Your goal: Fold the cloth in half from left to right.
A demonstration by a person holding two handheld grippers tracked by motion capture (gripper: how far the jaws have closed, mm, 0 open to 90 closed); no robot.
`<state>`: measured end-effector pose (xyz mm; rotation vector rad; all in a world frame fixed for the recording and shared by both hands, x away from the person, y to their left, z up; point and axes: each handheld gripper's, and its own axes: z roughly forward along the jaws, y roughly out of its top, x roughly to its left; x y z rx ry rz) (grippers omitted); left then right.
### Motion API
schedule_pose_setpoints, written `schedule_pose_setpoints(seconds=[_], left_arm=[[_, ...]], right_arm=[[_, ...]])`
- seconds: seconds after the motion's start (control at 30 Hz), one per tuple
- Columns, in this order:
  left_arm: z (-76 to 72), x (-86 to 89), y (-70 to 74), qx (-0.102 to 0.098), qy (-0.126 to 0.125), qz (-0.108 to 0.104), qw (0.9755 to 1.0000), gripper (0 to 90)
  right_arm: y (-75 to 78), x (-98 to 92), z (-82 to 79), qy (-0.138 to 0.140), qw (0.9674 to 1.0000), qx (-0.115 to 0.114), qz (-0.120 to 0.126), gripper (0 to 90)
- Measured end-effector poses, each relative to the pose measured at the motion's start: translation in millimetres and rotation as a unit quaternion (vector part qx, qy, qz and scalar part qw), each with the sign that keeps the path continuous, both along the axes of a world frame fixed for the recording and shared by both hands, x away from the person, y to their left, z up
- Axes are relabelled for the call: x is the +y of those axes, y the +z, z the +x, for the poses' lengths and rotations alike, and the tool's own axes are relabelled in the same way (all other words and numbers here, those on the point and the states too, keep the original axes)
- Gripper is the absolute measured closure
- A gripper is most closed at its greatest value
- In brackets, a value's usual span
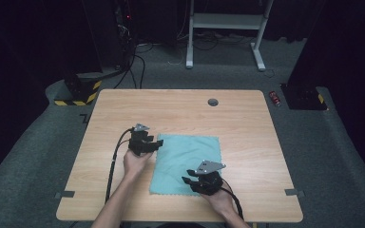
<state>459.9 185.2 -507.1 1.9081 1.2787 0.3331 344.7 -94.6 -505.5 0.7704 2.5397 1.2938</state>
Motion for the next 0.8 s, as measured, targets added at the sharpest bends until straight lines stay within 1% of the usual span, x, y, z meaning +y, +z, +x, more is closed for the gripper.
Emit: schedule_pose_setpoints(seconds=[0.07, 0.1, 0.27, 0.3, 0.33, 0.37, 0.4, 0.43, 0.47, 0.5, 0.53, 0.57, 0.6, 0.7, 0.73, 0.77, 0.8], left_arm=[[3.0, 0.9, -4.6, 0.006, 0.005, 0.003, 1.0000, 44.7], [4.3, 1.4, -6.1, 0.006, 0.007, 0.004, 1.0000, 44.5], [7.4, 2.6, -7.7, -0.005, 0.017, -0.002, 0.9998, 44.5], [8.2, 3.2, -8.1, -0.006, 0.018, -0.001, 0.9998, 44.8], [10.5, 2.8, -7.8, 0.005, 0.013, 0.005, 0.9999, 45.0], [12.9, 1.0, -7.3, 0.009, 0.009, 0.017, 0.9998, 44.5], [14.4, -1.4, -5.8, 0.009, 0.007, 0.025, 0.9996, 44.5], [14.4, -3.0, -4.2, -0.001, 0.009, 0.025, 0.9997, 44.8], [14.9, -3.8, -3.2, -0.007, 0.012, 0.020, 0.9997, 46.4], [16.0, -3.8, -3.5, -0.006, 0.016, 0.019, 0.9997, 46.7], [18.4, -3.5, -5.0, 0.002, 0.017, 0.023, 0.9996, 46.7], [21.8, -3.9, -7.0, 0.013, 0.016, 0.032, 0.9993, 46.5], [23.9, -4.6, -8.4, 0.017, 0.017, 0.036, 0.9990, 45.9], [27.8, -6.7, -8.2, 0.014, 0.019, 0.037, 0.9991, 47.1], [28.2, -7.1, -7.8, 0.009, 0.021, 0.037, 0.9991, 47.9], [28.6, -7.7, -8.2, 0.008, 0.024, 0.030, 0.9992, 49.4], [29.3, -7.2, -9.0, 0.010, 0.024, 0.031, 0.9992, 50.5]], right_arm=[[0.0, 8.5, -2.7, 0.012, 0.9999, -0.003, 0.001, 65.2], [-0.3, 13.0, -3.8, 0.018, 0.9998, -0.003, 0.001, 65.4], [-2.4, 37.6, -7.8, 0.049, 0.9988, -0.002, 0.001, 65.7], [-2.7, 42.8, -8.7, 0.055, 0.9985, -0.002, 0.000, 65.7], [-3.1, 47.9, -9.9, 0.062, 0.9981, -0.003, -0.001, 65.8], [-3.4, 53.0, -11.2, 0.068, 0.9977, -0.002, -0.003, 66.0], [-3.6, 57.7, -12.5, 0.072, 0.9974, -0.001, -0.005, 66.1], [-4.1, 61.8, -13.4, 0.077, 0.9970, -0.001, -0.007, 66.2], [-4.3, 65.4, -14.1, 0.080, 0.9967, -0.001, -0.008, 66.3], [-4.5, 68.3, -14.6, 0.082, 0.9966, -0.001, -0.008, 66.4], [-4.6, 70.6, -14.9, 0.083, 0.9965, 0.001, -0.006, 66.5], [-4.8, 72.6, -14.7, 0.085, 0.9964, 0.001, -0.004, 66.5], [-5.0, 74.8, -14.7, 0.085, 0.9964, 0.002, -0.003, 66.5], [-5.9, 80.7, -15.8, 0.090, 0.9959, 0.002, -0.005, 66.5], [-6.2, 82.6, -16.8, 0.092, 0.9958, 0.003, -0.006, 66.5], [-6.7, 84.4, -17.6, 0.094, 0.9955, 0.002, -0.008, 66.5], [-7.3, 86.0, -18.1, 0.096, 0.9953, 0.001, -0.010, 66.4]])
